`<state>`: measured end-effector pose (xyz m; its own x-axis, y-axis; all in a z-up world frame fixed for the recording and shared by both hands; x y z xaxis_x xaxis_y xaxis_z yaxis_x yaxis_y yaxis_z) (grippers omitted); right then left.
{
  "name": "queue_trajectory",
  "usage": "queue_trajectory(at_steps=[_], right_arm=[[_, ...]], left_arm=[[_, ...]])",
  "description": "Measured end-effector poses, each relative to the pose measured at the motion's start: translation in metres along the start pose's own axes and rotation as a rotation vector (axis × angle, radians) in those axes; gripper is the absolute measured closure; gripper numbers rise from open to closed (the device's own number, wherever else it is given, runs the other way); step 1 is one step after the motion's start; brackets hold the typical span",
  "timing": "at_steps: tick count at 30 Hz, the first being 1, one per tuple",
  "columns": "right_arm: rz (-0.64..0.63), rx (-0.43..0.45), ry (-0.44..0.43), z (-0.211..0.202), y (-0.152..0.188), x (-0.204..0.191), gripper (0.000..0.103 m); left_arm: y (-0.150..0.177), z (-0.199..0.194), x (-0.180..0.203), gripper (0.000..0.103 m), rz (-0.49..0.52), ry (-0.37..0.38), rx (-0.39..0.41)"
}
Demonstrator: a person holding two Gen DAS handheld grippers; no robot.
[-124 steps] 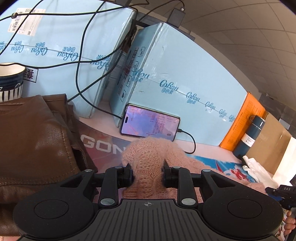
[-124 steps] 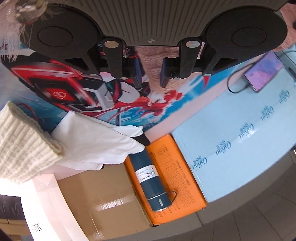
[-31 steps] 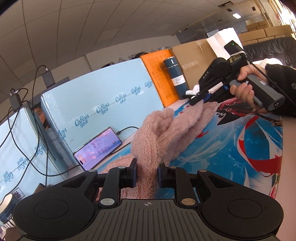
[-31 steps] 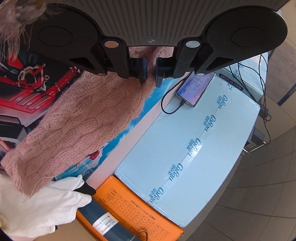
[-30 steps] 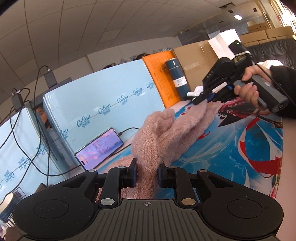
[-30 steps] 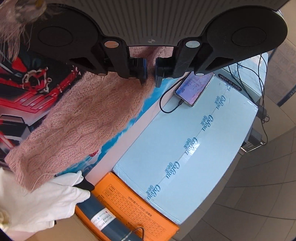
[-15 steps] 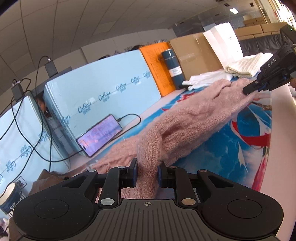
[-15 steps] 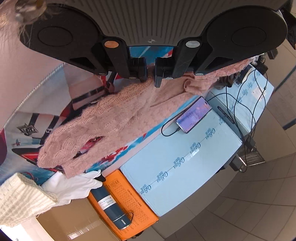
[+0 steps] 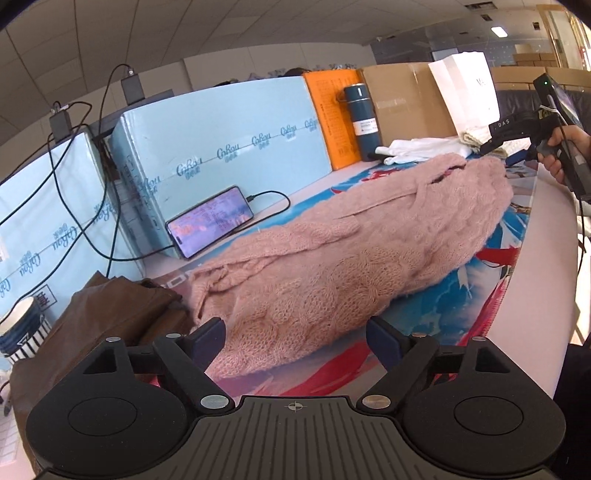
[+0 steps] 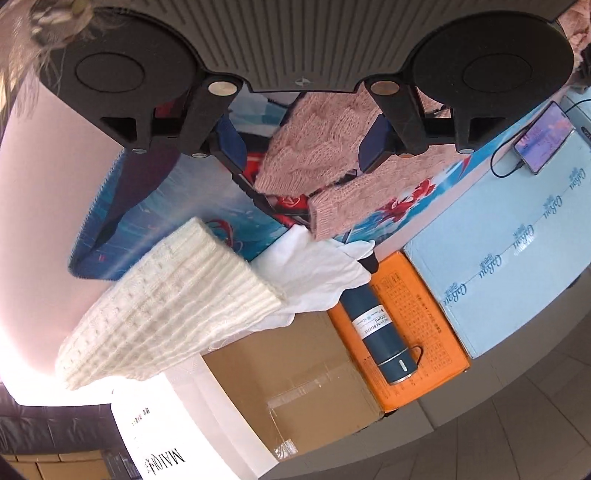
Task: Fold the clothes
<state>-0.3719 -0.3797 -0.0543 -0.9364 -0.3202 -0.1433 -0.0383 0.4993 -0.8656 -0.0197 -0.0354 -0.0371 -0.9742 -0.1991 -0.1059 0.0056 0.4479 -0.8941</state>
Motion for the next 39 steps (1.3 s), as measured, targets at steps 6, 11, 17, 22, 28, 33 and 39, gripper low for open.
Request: queue_trajectory(at_steps=[6, 11, 17, 22, 28, 33, 39], right_arm=[[-0.146, -0.038, 0.101, 0.012, -0.003, -0.008, 0.096], [-0.145, -0.019, 0.108, -0.009, 0.000, 0.001, 0.097], [-0.102, -0.007, 0.159, -0.024, 0.002, 0.004, 0.061], [-0.122, 0.146, 0.017, -0.057, -0.003, -0.042, 0.037], [-0.223, 0.041, -0.502, -0.058, 0.009, -0.133, 0.034], [-0.338, 0.053, -0.518, -0.059, 0.017, -0.158, 0.038], [-0.477, 0.068, -0.536, -0.061, 0.025, -0.188, 0.088]], left_arm=[[-0.007, -0.006, -0.010, 0.016, -0.061, -0.101, 0.038], [-0.013, -0.013, -0.029, 0.016, -0.176, -0.152, 0.084], [-0.015, 0.003, -0.029, 0.011, -0.205, -0.197, 0.035], [-0.005, 0.011, -0.026, 0.010, -0.159, -0.253, -0.035], [-0.005, 0.006, -0.029, 0.010, -0.164, -0.283, -0.015], [0.003, -0.003, -0.042, 0.009, -0.253, -0.326, 0.003], [-0.001, -0.004, -0.040, 0.009, -0.274, -0.312, 0.040]])
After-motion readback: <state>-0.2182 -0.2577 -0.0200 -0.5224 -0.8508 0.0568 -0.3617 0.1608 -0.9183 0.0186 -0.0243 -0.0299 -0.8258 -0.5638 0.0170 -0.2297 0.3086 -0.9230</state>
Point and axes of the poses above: each gripper's, at about its wrist camera, not at the fingertips, and z roughly the way its jaws point, x to its right, y to its underside, the point moved 4 cm from there along z, roughly the way its jaws point, and after that the axes turned 13 degrees about -z, right-handed, at the moved point
